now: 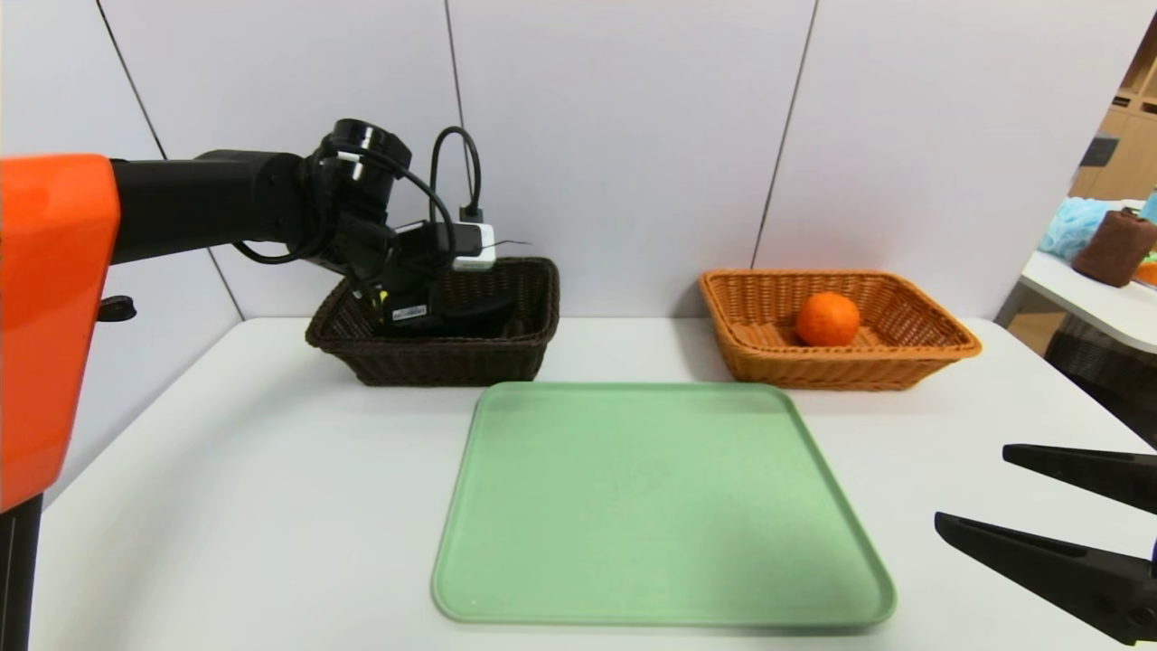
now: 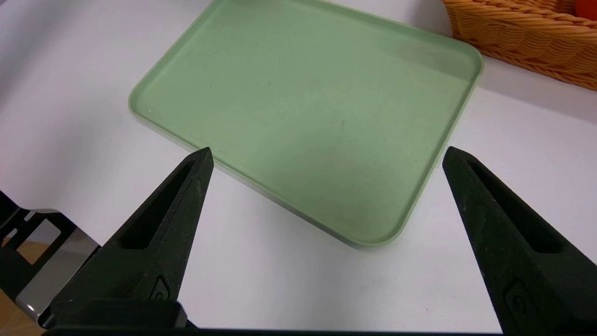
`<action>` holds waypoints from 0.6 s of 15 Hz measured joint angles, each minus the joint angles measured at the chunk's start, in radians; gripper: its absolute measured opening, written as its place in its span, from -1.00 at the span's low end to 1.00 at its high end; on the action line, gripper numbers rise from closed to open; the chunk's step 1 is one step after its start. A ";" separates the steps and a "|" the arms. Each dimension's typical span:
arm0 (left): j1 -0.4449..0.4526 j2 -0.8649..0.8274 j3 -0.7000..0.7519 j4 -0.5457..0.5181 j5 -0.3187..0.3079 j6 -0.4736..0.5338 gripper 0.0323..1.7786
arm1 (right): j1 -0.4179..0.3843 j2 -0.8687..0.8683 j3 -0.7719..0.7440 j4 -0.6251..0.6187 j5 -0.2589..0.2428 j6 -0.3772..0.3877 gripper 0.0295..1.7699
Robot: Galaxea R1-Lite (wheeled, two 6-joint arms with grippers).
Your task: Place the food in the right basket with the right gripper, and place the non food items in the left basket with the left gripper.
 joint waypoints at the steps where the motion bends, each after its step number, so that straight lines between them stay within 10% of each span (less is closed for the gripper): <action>1: 0.000 -0.001 0.000 -0.001 0.000 0.000 0.57 | 0.000 -0.001 0.000 0.000 0.000 0.000 0.92; 9: 0.010 -0.035 -0.007 -0.029 -0.008 0.000 0.79 | -0.001 -0.004 0.001 0.000 0.000 -0.001 0.92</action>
